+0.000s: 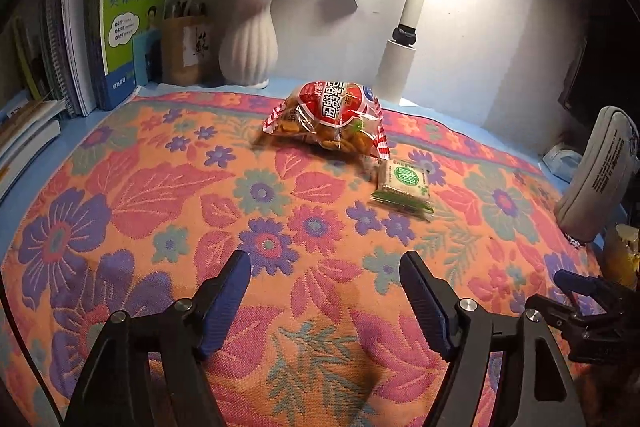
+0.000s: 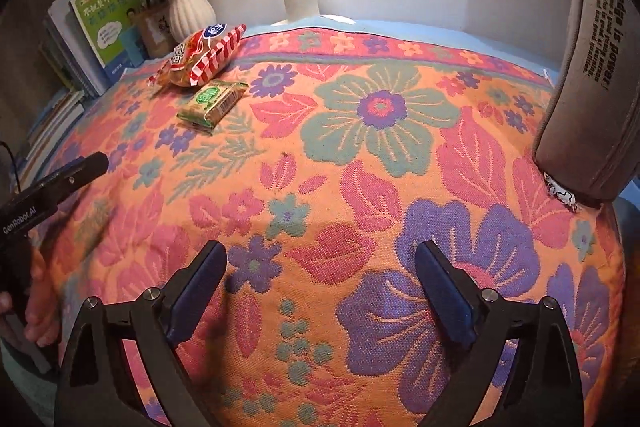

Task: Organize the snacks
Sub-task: 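Move both open tools back toward the last two snacks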

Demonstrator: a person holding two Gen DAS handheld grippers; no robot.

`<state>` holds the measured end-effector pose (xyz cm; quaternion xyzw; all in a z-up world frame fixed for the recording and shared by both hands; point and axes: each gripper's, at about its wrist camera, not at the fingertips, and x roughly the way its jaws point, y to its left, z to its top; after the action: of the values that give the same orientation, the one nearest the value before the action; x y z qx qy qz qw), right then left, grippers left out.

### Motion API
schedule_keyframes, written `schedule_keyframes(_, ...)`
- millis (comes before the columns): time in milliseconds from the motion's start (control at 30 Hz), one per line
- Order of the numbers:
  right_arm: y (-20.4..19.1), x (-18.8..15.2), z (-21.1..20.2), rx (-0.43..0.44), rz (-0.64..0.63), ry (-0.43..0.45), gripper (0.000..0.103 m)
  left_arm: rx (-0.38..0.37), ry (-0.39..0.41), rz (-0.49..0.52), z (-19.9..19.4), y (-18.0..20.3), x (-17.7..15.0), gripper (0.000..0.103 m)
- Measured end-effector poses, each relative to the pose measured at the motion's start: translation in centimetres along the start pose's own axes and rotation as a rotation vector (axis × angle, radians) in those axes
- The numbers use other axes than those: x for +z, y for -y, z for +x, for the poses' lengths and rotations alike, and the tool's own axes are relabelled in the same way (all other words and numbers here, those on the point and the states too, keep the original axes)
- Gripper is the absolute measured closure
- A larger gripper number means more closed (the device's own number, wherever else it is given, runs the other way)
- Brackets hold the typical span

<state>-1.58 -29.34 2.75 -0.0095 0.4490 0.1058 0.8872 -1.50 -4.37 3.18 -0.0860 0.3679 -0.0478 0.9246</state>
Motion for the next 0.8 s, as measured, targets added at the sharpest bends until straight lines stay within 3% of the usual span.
schedule_keyframes(433,-1.6,-0.1,1.2,-0.089,-0.084,-0.053,0.0,-0.034,-0.008,-0.008,0.1,-0.2,0.0,0.026)
schedule_keyframes(800,-1.3,-0.3,0.8,-0.077,-0.062,-0.062,0.0,-0.061,-0.025,-0.057,0.3,-1.1,0.1,0.026)
